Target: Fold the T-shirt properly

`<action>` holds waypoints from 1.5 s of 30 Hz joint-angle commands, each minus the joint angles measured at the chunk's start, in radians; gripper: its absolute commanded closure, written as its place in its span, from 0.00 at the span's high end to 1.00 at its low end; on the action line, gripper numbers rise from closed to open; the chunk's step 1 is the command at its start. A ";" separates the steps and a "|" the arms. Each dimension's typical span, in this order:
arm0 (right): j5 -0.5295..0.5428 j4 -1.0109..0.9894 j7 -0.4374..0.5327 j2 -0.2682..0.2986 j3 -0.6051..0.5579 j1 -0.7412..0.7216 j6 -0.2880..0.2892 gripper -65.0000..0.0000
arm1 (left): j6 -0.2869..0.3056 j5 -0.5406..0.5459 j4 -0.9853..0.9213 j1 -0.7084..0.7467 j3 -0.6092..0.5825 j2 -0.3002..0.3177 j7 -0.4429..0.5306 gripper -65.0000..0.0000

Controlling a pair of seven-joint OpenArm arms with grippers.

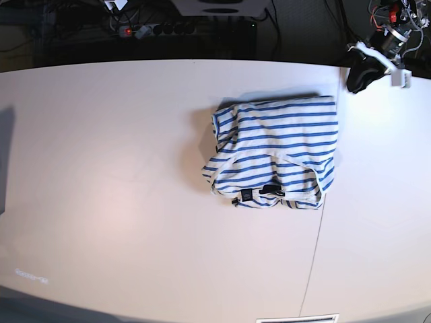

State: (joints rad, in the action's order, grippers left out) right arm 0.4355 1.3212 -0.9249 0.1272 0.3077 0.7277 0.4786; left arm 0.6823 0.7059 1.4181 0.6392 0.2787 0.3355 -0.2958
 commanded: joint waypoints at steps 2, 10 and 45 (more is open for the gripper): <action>-0.010 -0.135 0.013 0.006 0.005 -0.074 -0.052 0.00 | -0.207 -0.308 -0.177 -0.034 -0.100 -0.008 -0.290 0.18; -0.076 -0.640 0.021 0.000 0.005 -0.499 -0.161 0.00 | -0.392 -0.446 -0.666 -0.447 -0.442 -0.009 -0.220 0.18; -0.394 -0.850 -0.196 0.014 0.194 -0.952 -0.219 0.00 | -0.386 -0.433 -0.867 -0.666 -0.576 -0.079 -0.459 0.13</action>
State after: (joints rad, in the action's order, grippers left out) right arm -0.0433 0.4808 -1.1294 0.1555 0.5045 -0.1917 0.2058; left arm 0.2710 0.2806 0.6060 -0.1028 -0.2893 0.2428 0.7200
